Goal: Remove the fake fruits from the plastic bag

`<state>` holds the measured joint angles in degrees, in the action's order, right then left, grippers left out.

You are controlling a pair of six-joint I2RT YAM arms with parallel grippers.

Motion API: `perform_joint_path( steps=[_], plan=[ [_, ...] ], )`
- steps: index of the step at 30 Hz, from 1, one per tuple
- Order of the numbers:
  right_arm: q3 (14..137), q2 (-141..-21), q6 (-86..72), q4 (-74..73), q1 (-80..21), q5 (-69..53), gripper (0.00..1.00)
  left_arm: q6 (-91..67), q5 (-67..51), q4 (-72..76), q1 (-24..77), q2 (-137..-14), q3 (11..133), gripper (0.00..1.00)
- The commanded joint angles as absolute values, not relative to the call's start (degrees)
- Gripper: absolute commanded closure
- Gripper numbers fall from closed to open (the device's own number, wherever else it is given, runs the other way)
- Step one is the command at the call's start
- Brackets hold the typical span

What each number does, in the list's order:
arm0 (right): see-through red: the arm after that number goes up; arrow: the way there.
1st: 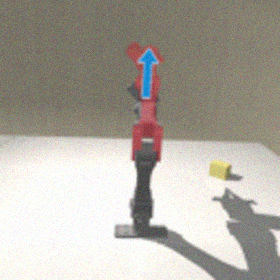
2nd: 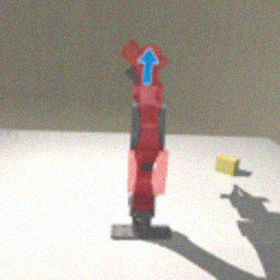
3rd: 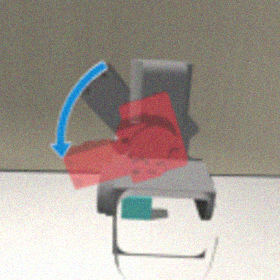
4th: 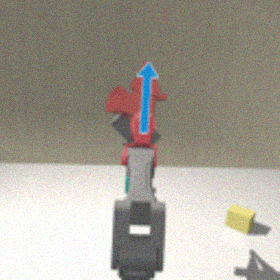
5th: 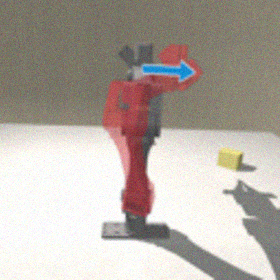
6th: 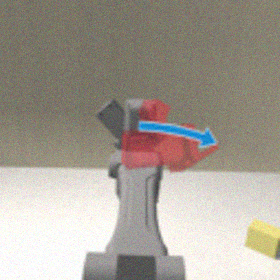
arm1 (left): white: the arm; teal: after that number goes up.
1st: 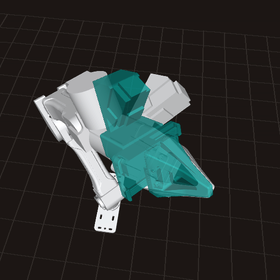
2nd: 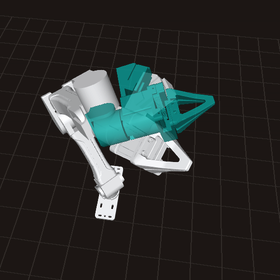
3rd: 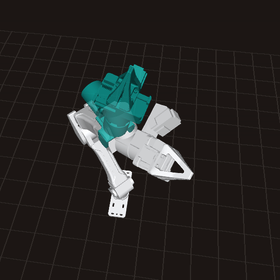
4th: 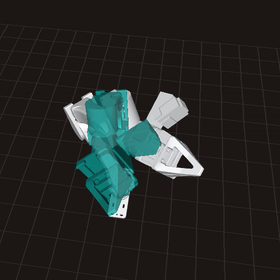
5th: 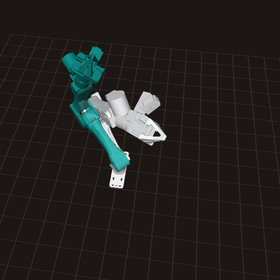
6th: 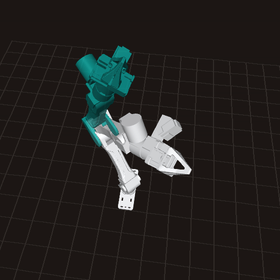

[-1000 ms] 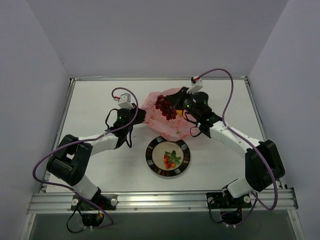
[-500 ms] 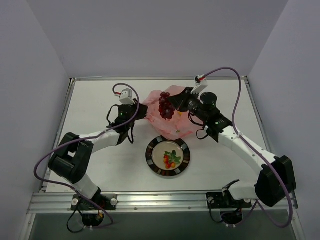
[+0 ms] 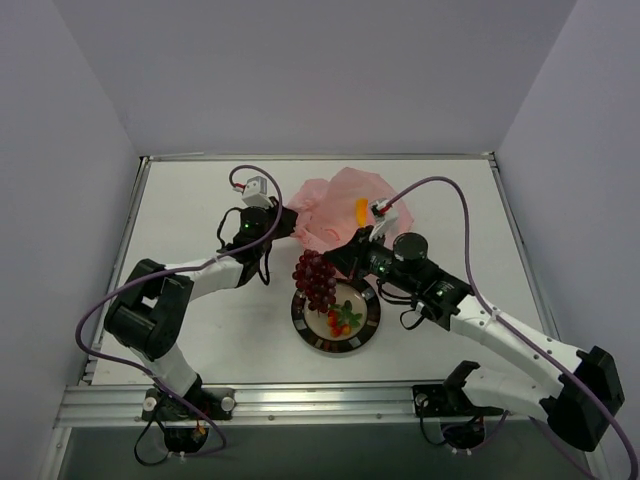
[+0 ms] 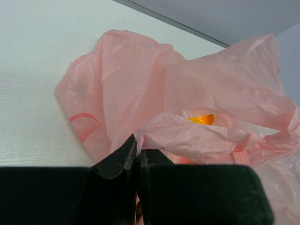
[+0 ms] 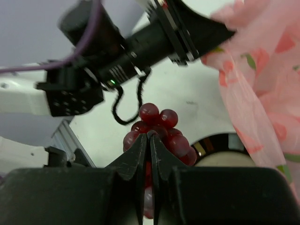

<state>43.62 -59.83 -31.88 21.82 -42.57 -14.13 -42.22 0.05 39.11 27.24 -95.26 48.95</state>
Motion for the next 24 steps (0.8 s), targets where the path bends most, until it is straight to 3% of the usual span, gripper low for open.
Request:
perform_joint_path(
  steps=[1, 13, 16, 17, 19, 20, 22, 24],
  plan=[
    [40.3, -62.0, -34.0, 26.0, -43.6, -12.8, 1.00, -42.3, 0.0, 40.7, 26.9, -94.5, 51.2, 0.98],
    [30.8, -70.1, -37.2, 32.4, -46.7, -8.4, 1.00, -42.0, -1.9, 41.7, 27.2, -94.2, 50.0, 0.98],
    [32.3, -67.2, -34.8, 27.4, -46.8, -6.2, 0.82, -41.8, -1.6, 42.3, 27.4, -93.0, 48.5, 0.98],
    [33.0, -66.5, -33.9, 25.7, -46.9, -5.9, 0.70, -41.7, -1.1, 42.4, 27.5, -92.3, 48.1, 0.98],
    [35.1, -64.1, -31.7, 22.5, -46.9, -4.8, 0.57, -41.4, -0.9, 42.7, 27.8, -91.6, 46.8, 0.98],
    [35.8, -63.3, -30.9, 20.2, -46.9, -4.5, 0.46, -41.4, -1.1, 43.0, 27.9, -91.1, 46.3, 0.97],
    [38.9, -61.4, -28.2, 17.0, -46.8, -3.3, 0.38, -42.2, -2.2, 44.5, 27.9, -91.1, 45.5, 0.98],
    [41.4, -61.7, -25.9, 15.4, -46.3, -2.6, 0.37, -43.1, -3.7, 45.8, 27.9, -91.4, 44.3, 0.98]
  ],
)
